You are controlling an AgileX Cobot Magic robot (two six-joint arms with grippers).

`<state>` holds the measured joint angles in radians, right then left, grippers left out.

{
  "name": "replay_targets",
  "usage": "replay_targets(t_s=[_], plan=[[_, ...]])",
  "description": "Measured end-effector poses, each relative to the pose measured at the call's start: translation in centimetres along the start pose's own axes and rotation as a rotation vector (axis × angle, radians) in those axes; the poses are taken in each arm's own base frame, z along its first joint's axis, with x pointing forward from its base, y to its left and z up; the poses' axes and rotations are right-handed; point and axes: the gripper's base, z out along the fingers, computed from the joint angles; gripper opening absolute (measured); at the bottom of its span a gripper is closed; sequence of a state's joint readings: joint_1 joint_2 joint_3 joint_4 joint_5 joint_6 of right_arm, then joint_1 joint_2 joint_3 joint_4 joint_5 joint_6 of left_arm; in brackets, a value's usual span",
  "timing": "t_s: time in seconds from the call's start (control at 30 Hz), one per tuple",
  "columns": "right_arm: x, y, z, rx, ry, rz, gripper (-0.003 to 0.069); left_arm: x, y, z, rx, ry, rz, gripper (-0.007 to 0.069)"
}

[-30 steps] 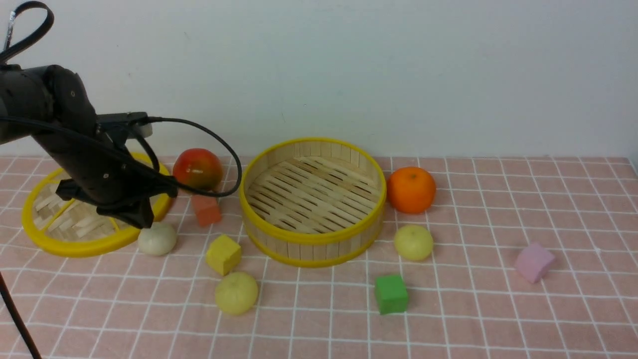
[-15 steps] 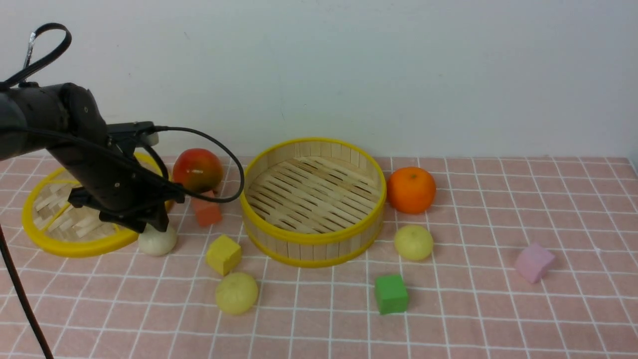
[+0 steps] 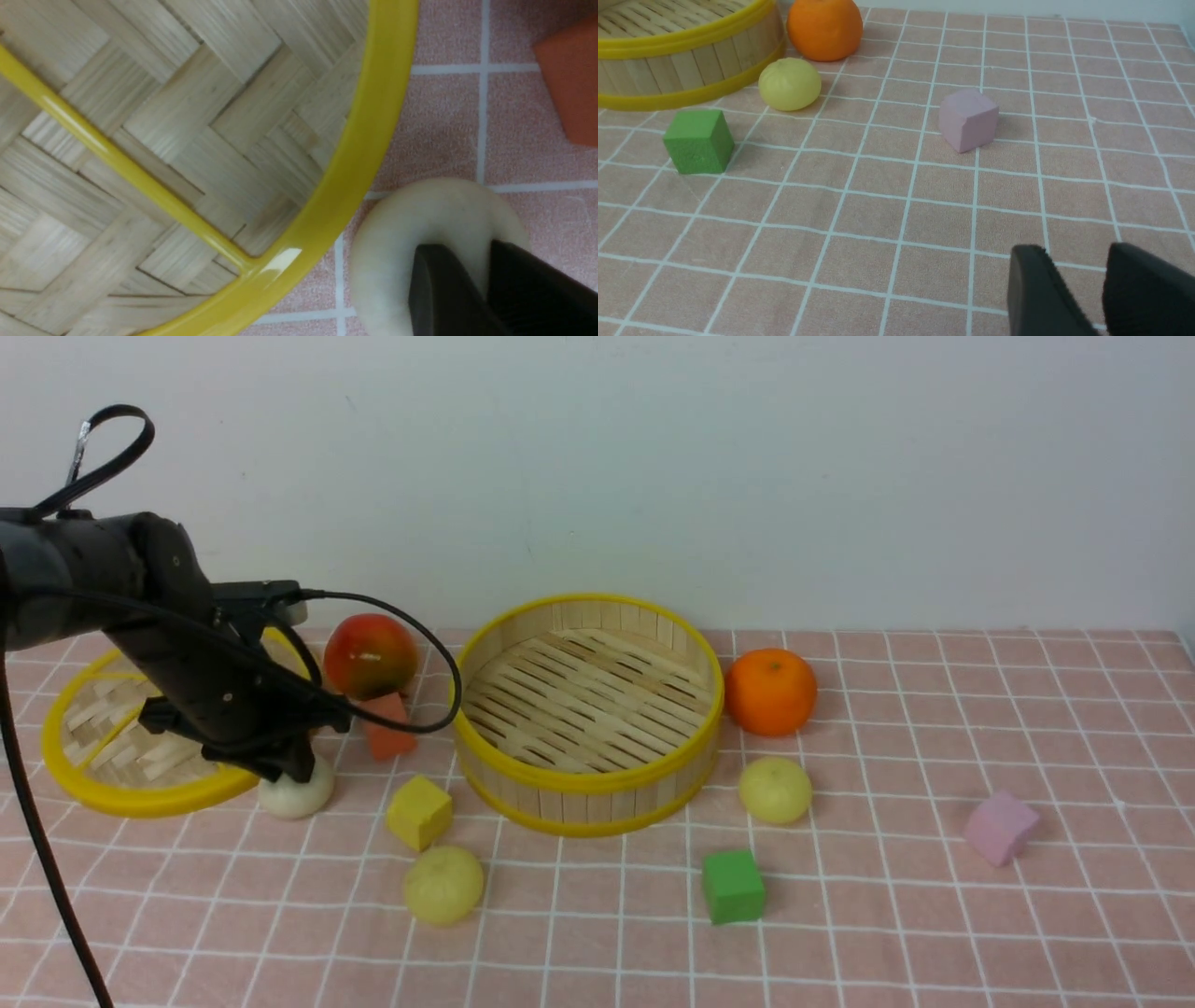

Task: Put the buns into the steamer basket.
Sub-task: Use the left arm to grab a steamed stuffed bun, then use the left arm to put the steamed stuffed bun into the steamer

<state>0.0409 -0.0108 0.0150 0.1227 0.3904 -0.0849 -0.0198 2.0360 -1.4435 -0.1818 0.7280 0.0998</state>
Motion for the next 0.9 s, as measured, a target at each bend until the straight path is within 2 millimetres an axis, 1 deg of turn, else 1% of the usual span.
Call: replay_targets(t_s=[0.03,0.07,0.13,0.17,0.23,0.33,0.37,0.4,0.43,0.47,0.53,0.6,0.7,0.73,0.8,0.83,0.9], plan=[[0.0,0.0,0.0,0.0,0.0,0.0,0.024,0.0,0.0,0.0,0.0,0.001,0.001,0.0107],[0.0,0.0,0.0,0.0,0.0,0.0,0.024,0.0,0.0,0.0,0.0,0.005,0.001,0.0059],[0.0,0.0,0.0,0.0,0.0,0.0,0.024,0.0,0.0,-0.3,0.0,0.011,0.003,0.0004],[0.0,0.0,0.0,0.0,0.0,0.0,0.024,0.0,0.0,-0.4,0.0,0.01,0.004,0.0001],[0.0,0.0,0.0,0.0,0.0,0.0,0.024,-0.1,-0.2,-1.6,0.002,-0.007,0.008,-0.0006],[0.0,0.0,0.0,0.0,0.0,0.0,0.024,-0.5,-1.7,-4.6,0.024,-0.075,0.034,-0.0007],[0.0,0.0,0.0,0.0,0.0,0.0,0.024,-0.7,-2.5,-5.5,0.038,-0.099,0.05,-0.0007],[0.0,0.0,0.0,0.0,0.0,0.0,0.024,-1.1,-4.6,-7.2,0.073,-0.147,0.101,-0.0007],[0.0,0.0,0.0,0.0,0.0,0.0,0.024,-1.2,-4.9,-7.4,0.077,-0.152,0.109,-0.0007],[0.0,0.0,0.0,0.0,0.0,0.0,0.024,-1.4,-7.2,-8.3,0.111,-0.184,0.16,-0.0007],[0.0,0.0,0.0,0.0,0.0,0.0,0.024,-1.6,-9.9,-8.8,0.147,-0.212,0.212,-0.0007],[0.0,0.0,0.0,0.0,0.0,0.0,0.024,-1.7,-13.2,-8.5,0.19,-0.228,0.271,-0.0007],[0.0,0.0,0.0,0.0,0.0,0.0,0.024,-2.0,-16.0,-7.2,0.22,-0.225,0.323,-0.0007],[0.0,0.0,0.0,0.0,0.0,0.0,0.024,-2.3,-16.6,-6.6,0.22,-0.222,0.33,-0.0007],[0.0,0.0,0.0,0.0,0.0,0.0,0.024,-2.6,-16.9,-5.8,0.215,-0.221,0.33,-0.0007],[0.0,0.0,0.0,0.0,0.0,0.0,0.024,-3.0,-17.1,-4.6,0.202,-0.211,0.32,-0.0007],[0.0,0.0,0.0,0.0,0.0,0.0,0.024,-3.8,-16.9,-3.2,0.17,-0.209,0.299,-0.0007]])
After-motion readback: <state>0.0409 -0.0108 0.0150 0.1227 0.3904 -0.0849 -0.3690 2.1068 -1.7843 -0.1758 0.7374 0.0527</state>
